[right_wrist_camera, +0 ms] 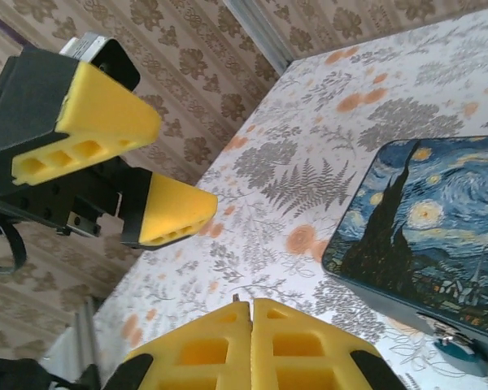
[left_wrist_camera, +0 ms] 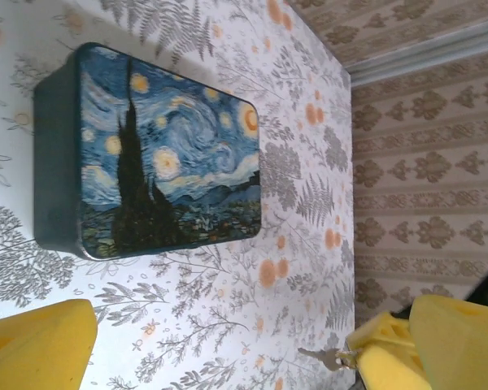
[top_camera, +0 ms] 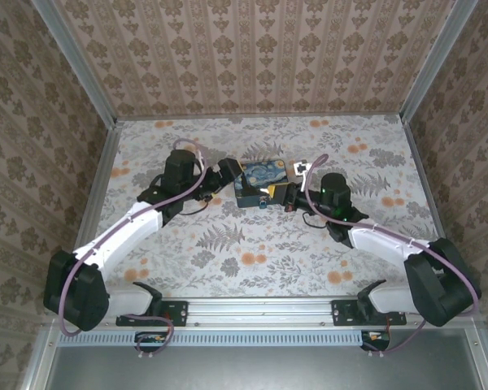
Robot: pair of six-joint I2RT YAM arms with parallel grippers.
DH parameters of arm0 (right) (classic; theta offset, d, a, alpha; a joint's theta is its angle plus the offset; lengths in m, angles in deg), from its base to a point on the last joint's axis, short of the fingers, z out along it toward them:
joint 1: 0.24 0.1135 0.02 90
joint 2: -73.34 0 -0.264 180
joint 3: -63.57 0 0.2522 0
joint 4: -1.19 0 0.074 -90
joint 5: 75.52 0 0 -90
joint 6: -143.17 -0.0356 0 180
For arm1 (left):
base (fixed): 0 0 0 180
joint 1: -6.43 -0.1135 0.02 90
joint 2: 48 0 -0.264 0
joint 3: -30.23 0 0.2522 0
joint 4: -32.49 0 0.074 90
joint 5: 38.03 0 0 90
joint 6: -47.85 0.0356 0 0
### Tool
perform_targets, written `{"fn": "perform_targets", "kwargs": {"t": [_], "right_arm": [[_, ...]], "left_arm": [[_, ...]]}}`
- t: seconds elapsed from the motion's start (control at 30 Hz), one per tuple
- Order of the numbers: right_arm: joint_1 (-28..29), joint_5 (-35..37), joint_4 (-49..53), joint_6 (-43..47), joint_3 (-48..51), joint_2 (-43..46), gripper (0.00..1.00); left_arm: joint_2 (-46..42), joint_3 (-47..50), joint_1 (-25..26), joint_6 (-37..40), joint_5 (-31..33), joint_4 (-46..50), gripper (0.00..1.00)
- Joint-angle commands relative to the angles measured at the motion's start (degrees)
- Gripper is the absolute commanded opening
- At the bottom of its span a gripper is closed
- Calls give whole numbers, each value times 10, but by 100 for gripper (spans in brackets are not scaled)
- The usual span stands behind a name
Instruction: Unlock the padlock with the key
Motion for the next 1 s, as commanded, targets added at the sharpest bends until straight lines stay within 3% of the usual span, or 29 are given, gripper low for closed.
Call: {"fn": "perform_targets", "kwargs": {"t": [0.0,0.2,0.37,0.6,0.97], "right_arm": [[29,107,46,101,-17,29,0],[87,234,65,191,-29,42,0],[128,296,51,249,-38,35,0],[166,314,55,299,-69,8,0],[195,332,57,326,-93,-19,0]], "left_arm": [[4,-28,-5,-56,13,29,100],[36,-32,1,-164,-34,14,99],[39,-12,24,-237,-11,3,94],[40,-13,50,-298,20,-2,77],[42,-30,70,-311,36,5,55]]}}
